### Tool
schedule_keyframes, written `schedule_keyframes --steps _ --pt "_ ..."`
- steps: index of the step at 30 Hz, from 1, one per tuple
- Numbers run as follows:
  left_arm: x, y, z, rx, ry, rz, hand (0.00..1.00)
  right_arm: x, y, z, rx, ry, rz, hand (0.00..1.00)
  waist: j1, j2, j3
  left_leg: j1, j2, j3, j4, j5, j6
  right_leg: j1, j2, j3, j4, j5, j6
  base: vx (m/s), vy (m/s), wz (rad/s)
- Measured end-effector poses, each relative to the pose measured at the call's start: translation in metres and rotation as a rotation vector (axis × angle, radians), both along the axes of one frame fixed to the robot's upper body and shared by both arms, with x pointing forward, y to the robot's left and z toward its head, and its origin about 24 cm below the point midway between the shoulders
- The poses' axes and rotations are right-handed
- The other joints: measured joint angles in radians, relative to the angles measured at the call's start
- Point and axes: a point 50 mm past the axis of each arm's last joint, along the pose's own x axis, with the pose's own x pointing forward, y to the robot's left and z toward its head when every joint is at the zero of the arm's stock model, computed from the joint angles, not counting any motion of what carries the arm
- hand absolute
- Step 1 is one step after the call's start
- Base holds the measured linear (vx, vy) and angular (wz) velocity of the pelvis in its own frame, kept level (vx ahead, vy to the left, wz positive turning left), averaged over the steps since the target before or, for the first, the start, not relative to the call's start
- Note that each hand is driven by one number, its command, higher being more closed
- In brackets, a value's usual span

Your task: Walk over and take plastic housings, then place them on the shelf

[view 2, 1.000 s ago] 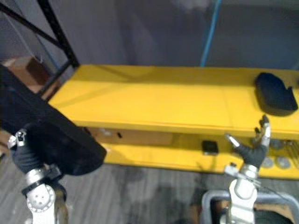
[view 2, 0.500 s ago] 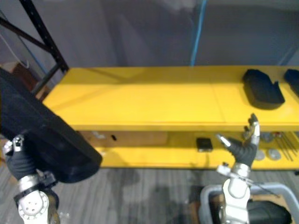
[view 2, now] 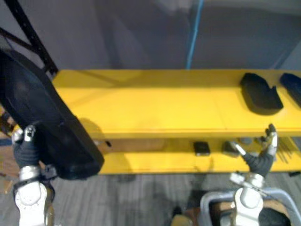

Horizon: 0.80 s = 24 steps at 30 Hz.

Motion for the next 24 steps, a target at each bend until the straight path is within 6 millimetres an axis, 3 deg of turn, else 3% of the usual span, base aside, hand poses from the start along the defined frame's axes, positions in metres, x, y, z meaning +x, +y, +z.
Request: schedule_keyframes --steps 3,6,7,8,9,11,12,14,16,17,18,19,21,24 --pt "0.008 -0.009 0.008 0.031 -0.026 -0.044 1.0 -0.001 -0.005 0.003 -0.008 -0.009 -0.017 0.0 -0.008 0.004 0.001 0.014 0.015 -0.008 0.004 0.0 0.0 0.04 0.011 -0.024 -0.023 -0.008 -0.01 0.16 -0.038 0.1" --pt "0.015 -0.017 0.019 0.085 -0.057 -0.08 1.0 -0.003 -0.007 0.009 -0.017 -0.039 -0.039 0.0 -0.022 -0.006 -0.004 -0.001 0.011 -0.024 0.05 0.0 -0.001 0.055 0.006 -0.04 -0.031 -0.06 -0.004 0.09 0.006 0.16" --pt "0.016 -0.018 0.018 0.093 -0.05 -0.091 1.0 -0.004 -0.006 0.009 -0.015 -0.047 -0.043 0.0 -0.012 -0.029 0.003 -0.076 0.006 -0.033 0.24 -0.001 -0.001 0.075 -0.009 -0.023 -0.059 -0.066 -0.006 -0.02 -0.055 -0.17" --pt "0.015 -0.019 0.017 0.09 -0.043 -0.093 1.0 -0.004 -0.005 0.011 -0.02 -0.06 -0.045 0.0 -0.006 -0.026 0.008 -0.12 0.014 -0.054 0.355 0.001 0.003 0.098 -0.006 -0.017 -0.081 -0.067 -0.008 -0.08 -0.15 -0.41" --pt "0.015 -0.021 0.015 0.082 -0.033 -0.099 1.0 -0.004 -0.003 0.024 -0.054 -0.107 -0.032 0.0 0.005 0.006 0.024 -0.191 0.043 -0.109 0.571 0.023 0.032 0.148 0.017 -0.007 -0.109 -0.07 -0.017 -0.09 -0.131 -0.48" --pt "0.011 -0.019 0.01 0.087 -0.006 -0.092 1.0 -0.003 0.004 0.042 -0.117 -0.184 0.008 0.0 0.017 0.019 0.029 -0.251 0.063 -0.13 0.75 0.061 0.069 0.198 0.015 0.043 -0.113 -0.061 -0.027 -0.14 -0.138 -0.77" --pt "0.007 -0.019 0.01 0.096 0.004 -0.094 1.0 -0.004 0.007 0.051 -0.133 -0.235 0.018 0.0 0.018 0.009 0.005 -0.251 0.048 -0.106 0.648 0.0 0.093 0.198 -0.007 0.072 -0.114 -0.068 -0.025 -0.23 -0.149 -0.78" --pt "0.005 -0.024 0.018 0.114 -0.03 -0.119 1.0 -0.007 0.011 0.063 -0.15 -0.306 0.02 0.0 0.018 -0.012 -0.006 -0.251 0.034 -0.083 0.433 -0.025 0.119 0.181 -0.041 0.112 -0.114 -0.07 -0.019 -0.34 -0.15 -0.71" --pt "0.009 -0.036 0.023 0.123 -0.053 -0.192 1.0 -0.008 0.011 0.066 -0.172 -0.324 -0.001 0.0 0.018 -0.014 -0.014 -0.245 0.036 -0.077 0.236 0.049 0.089 0.164 -0.061 0.142 -0.099 -0.056 0.011 -0.22 -0.046 -0.63" --pt "0.015 -0.047 0.022 0.118 -0.048 -0.25 1.0 -0.008 0.01 0.068 -0.193 -0.327 -0.016 0.0 0.015 0.006 -0.027 -0.237 0.043 -0.078 0.141 0.161 0.072 0.15 -0.061 0.154 -0.088 -0.061 0.036 0.1 0.192 -0.49" --pt "0.02 -0.055 0.019 0.114 -0.024 -0.304 1.0 -0.008 0.011 0.068 -0.195 -0.328 -0.028 0.0 0.007 0.02 -0.043 -0.21 0.033 -0.075 0.093 0.163 0.012 0.138 -0.065 0.174 -0.072 -0.074 0.06 0.18 0.249 -0.4" --pt "0.024 -0.058 0.018 0.113 -0.013 -0.324 1.0 -0.008 0.011 0.067 -0.191 -0.328 -0.031 0.0 -0.002 0.018 -0.046 -0.19 0.019 -0.074 0.062 0.157 0.002 0.137 -0.075 0.172 -0.067 -0.074 0.063 0.16 0.271 -0.24" --pt "0.033 -0.059 0.015 0.125 0.046 -0.373 1.0 -0.009 0.012 0.064 -0.164 -0.327 -0.046 0.0 -0.023 -0.028 -0.049 -0.12 -0.022 -0.038 -0.052 0.166 -0.016 0.13 -0.114 0.171 -0.065 -0.07 0.071 0.11 0.241 -0.22" --pt "0.044 -0.057 0.001 0.075 0.195 -0.454 1.0 -0.013 0.015 0.051 -0.12 -0.288 -0.073 0.0 -0.038 -0.09 -0.08 -0.092 -0.049 0.0 -0.08 0.166 -0.016 0.138 -0.139 0.169 -0.087 -0.056 0.093 0.08 0.136 -0.24"
